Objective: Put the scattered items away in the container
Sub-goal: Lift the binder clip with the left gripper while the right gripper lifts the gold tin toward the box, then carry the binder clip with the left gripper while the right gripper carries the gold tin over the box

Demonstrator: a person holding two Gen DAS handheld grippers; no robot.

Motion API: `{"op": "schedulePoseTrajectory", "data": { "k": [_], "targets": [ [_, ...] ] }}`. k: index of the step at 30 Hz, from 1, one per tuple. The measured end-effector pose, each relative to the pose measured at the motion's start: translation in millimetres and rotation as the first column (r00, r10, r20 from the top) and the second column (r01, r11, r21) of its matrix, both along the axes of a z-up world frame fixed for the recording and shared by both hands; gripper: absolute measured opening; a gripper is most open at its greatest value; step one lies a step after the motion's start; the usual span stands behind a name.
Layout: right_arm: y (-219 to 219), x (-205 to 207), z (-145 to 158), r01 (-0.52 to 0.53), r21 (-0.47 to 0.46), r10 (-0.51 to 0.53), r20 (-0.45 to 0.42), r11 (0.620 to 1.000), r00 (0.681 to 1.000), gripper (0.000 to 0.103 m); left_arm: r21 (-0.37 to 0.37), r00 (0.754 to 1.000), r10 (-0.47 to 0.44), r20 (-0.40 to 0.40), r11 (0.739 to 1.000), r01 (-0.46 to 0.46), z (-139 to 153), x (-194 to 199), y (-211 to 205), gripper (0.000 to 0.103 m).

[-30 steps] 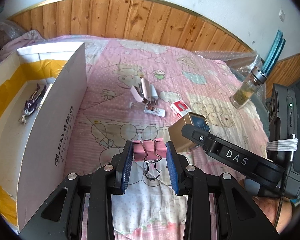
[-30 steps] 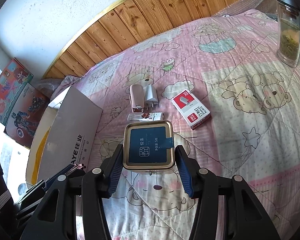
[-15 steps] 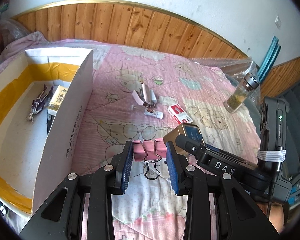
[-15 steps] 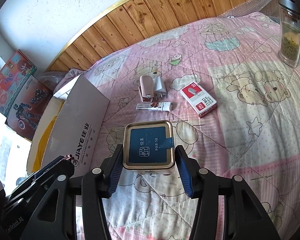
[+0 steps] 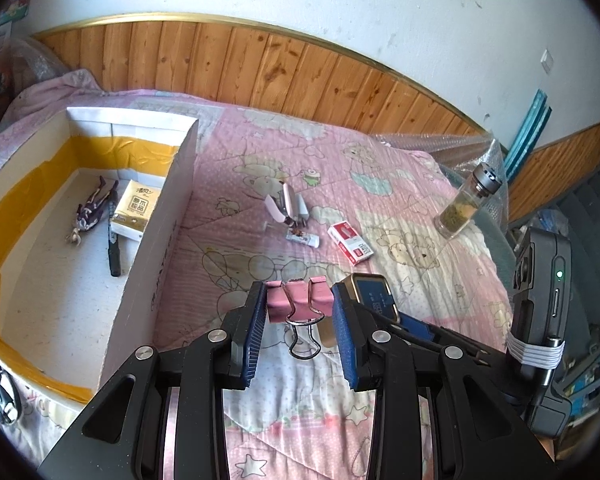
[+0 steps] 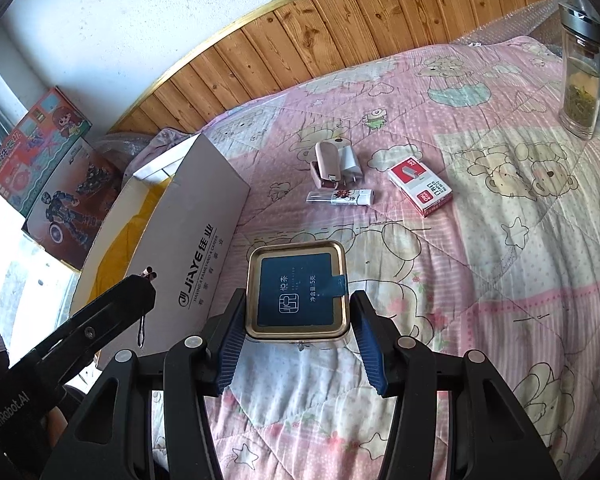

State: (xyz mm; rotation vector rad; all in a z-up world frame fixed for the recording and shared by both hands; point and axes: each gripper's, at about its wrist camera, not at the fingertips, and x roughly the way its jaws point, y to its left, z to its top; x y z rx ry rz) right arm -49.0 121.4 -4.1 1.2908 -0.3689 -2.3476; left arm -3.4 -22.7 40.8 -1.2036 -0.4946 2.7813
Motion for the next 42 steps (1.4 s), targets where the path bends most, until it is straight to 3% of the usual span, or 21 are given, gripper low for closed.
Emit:
{"op": "schedulePoseTrajectory", "data": {
  "k": [13, 42],
  "targets": [
    [-9, 27, 7, -0.007, -0.005, 0.007, 0.004, 1.0, 1.0, 0.052, 0.025, 0.999, 0.016, -0.035, 1.0, -0.015, 13, 25, -15, 0.034],
    [-60, 59, 66, -0.121, -0.039, 0.118, -0.085, 0.992, 0.989, 0.052, 0.09, 0.988, 0.141, -0.069, 0.987, -0.135, 25, 69, -87, 0.034]
  ]
}}
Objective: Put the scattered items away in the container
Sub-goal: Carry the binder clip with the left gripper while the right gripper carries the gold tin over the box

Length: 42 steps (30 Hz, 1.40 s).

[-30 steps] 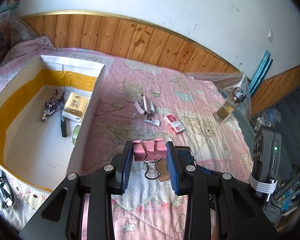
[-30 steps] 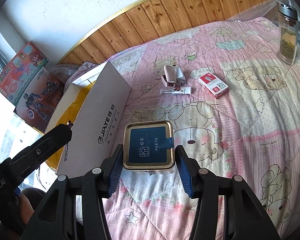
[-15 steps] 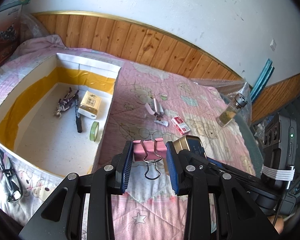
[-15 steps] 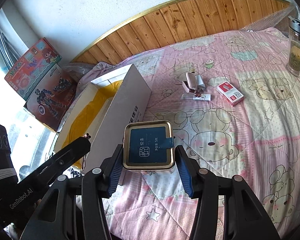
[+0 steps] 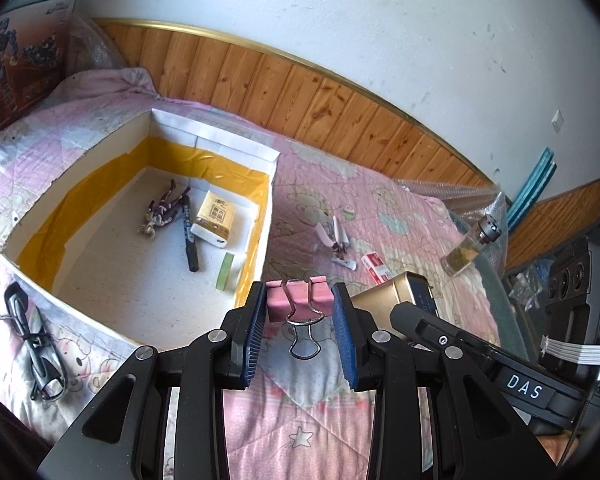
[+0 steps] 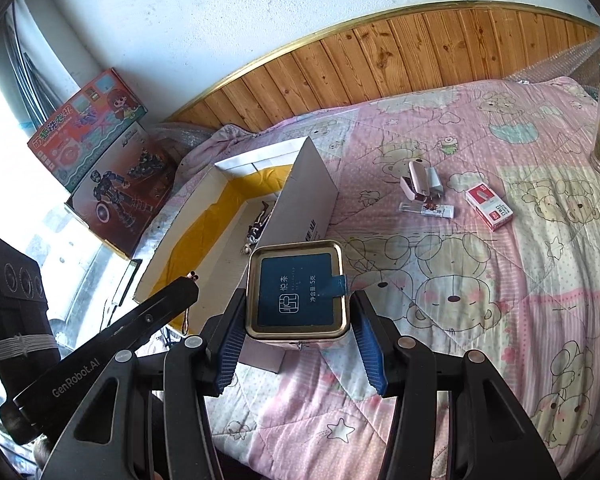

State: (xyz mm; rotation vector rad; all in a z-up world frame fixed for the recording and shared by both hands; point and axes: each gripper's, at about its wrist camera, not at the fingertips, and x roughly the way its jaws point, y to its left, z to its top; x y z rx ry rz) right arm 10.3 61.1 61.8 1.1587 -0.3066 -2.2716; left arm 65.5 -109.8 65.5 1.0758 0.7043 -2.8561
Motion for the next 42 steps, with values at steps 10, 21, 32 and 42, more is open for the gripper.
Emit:
{"op": "schedulePoseTrajectory", "data": {
  "k": [10, 21, 32, 42],
  "targets": [
    [-22, 7, 16, -0.041, 0.001, 0.041, -0.028, 0.999, 0.999, 0.052, 0.032, 0.998, 0.054, -0.019, 0.998, -0.053, 4, 6, -30, 0.034],
    [-49, 10, 34, -0.089, 0.003, 0.089, -0.058, 0.996, 0.994, 0.052, 0.057, 0.994, 0.11, -0.03, 0.993, -0.108, 5, 12, -64, 0.034],
    [-88, 9, 48, -0.158, 0.016, 0.159, -0.087, 0.987, 0.983, 0.052, 0.076, 0.988, 0.156, -0.02, 0.985, -0.154, -1, 14, -96, 0.034],
    [-120, 1, 48, -0.21, 0.026, 0.211, -0.075, 0.977, 0.975, 0.052, 0.077, 0.985, 0.172, -0.017, 0.982, -0.17, -5, 5, -118, 0.034]
  ]
}}
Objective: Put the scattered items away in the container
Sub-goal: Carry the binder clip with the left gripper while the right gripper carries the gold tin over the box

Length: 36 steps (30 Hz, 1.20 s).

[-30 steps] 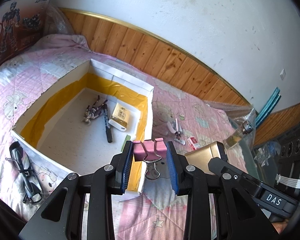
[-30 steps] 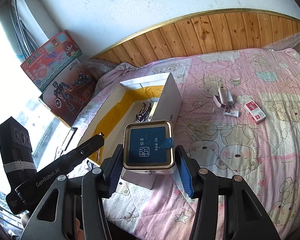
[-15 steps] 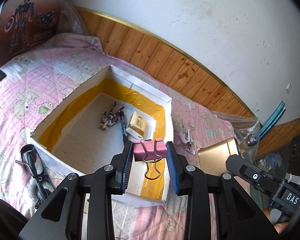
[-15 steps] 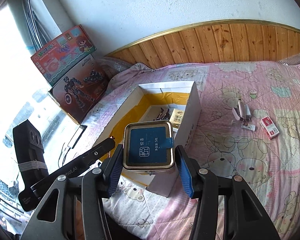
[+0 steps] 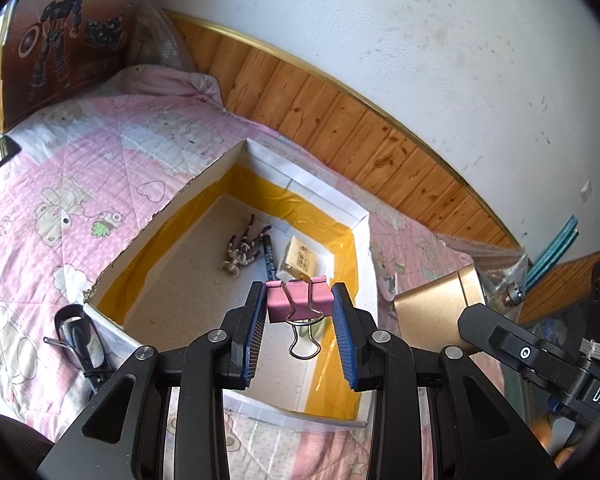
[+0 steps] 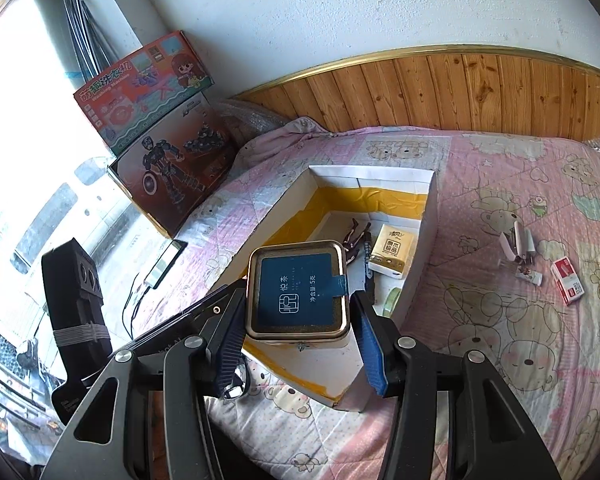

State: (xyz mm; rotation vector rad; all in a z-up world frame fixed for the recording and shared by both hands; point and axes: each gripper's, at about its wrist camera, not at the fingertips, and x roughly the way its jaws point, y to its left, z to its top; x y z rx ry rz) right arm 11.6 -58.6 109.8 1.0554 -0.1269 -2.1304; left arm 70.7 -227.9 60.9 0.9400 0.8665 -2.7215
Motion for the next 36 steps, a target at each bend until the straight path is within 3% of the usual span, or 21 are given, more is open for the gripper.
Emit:
{"op": "schedulePoseTrajectory", "data": {
  "k": [12, 36],
  "targets": [
    [-27, -25, -2, -0.023, -0.01, 0.024, 0.053, 1.0, 0.998, 0.052, -0.01, 1.0, -0.003, 0.015, 1.0, 0.003, -9, -16, -18, 0.034],
    [-87, -95, -33, -0.043, -0.059, 0.058, 0.267, 0.997, 0.962, 0.052, 0.032, 0.999, -0.011, 0.045, 0.999, 0.009, -30, -28, -36, 0.034]
  ]
}}
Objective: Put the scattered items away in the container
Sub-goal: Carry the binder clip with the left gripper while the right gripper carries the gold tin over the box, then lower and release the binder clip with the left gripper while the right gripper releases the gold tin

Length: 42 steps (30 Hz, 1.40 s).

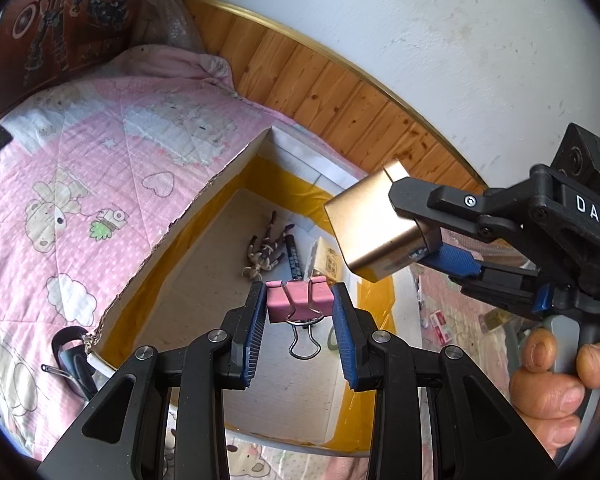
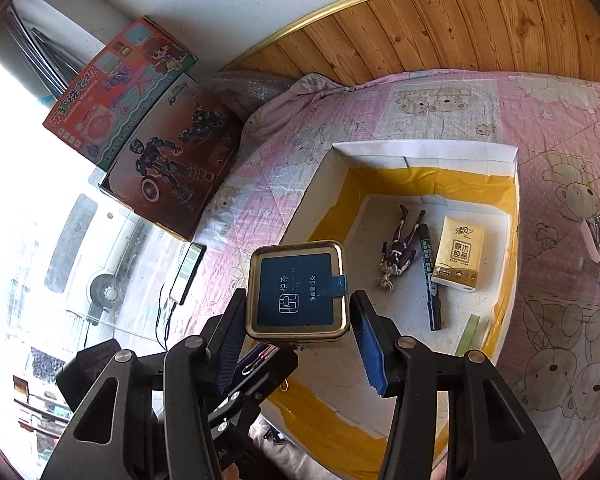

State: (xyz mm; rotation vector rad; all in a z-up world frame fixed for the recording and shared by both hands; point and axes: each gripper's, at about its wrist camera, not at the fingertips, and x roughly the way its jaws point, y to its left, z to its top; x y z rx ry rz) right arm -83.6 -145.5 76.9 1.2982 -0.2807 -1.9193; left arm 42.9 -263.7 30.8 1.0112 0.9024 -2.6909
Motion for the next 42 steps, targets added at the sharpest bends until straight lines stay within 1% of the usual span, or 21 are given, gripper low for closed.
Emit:
{"op": "schedulePoseTrajectory", "data": {
  "k": [11, 15, 19, 23, 26, 31, 42],
  "targets": [
    [-25, -30, -22, 0.006, -0.002, -0.006, 0.088, 1.0, 0.996, 0.052, -0.003, 1.0, -0.008, 0.004, 1.0, 0.008, -1, -5, -5, 0.034],
    [-33, -40, -32, 0.01, 0.002, -0.01, 0.119, 1.0, 0.993, 0.052, -0.017, 1.0, -0.014, 0.003, 1.0, 0.014, 3, -11, -9, 0.034],
    [-42, -49, -39, 0.013, 0.006, -0.014, 0.135, 1.0, 0.991, 0.052, -0.047, 1.0, -0.031, 0.001, 0.998, 0.031, 10, -20, -15, 0.034],
    [-49, -60, -44, 0.023, 0.006, -0.023, 0.147, 1.0, 0.989, 0.052, -0.059, 0.998, -0.064, 0.023, 0.996, 0.065, 9, -28, -18, 0.034],
    [-53, -67, -50, 0.036, 0.006, -0.037, 0.157, 0.999, 0.987, 0.052, -0.044, 0.994, -0.092, 0.052, 0.995, 0.094, 2, -34, -17, 0.034],
    [-58, -80, -62, 0.053, 0.004, -0.053, 0.181, 0.999, 0.982, 0.052, -0.021, 0.991, -0.114, 0.077, 0.993, 0.116, -5, -38, -16, 0.034],
    [-70, -101, -86, 0.08, 0.009, -0.08, 0.225, 0.997, 0.971, 0.052, -0.012, 0.987, -0.125, 0.101, 0.992, 0.127, -11, -42, -13, 0.034]
  ]
}}
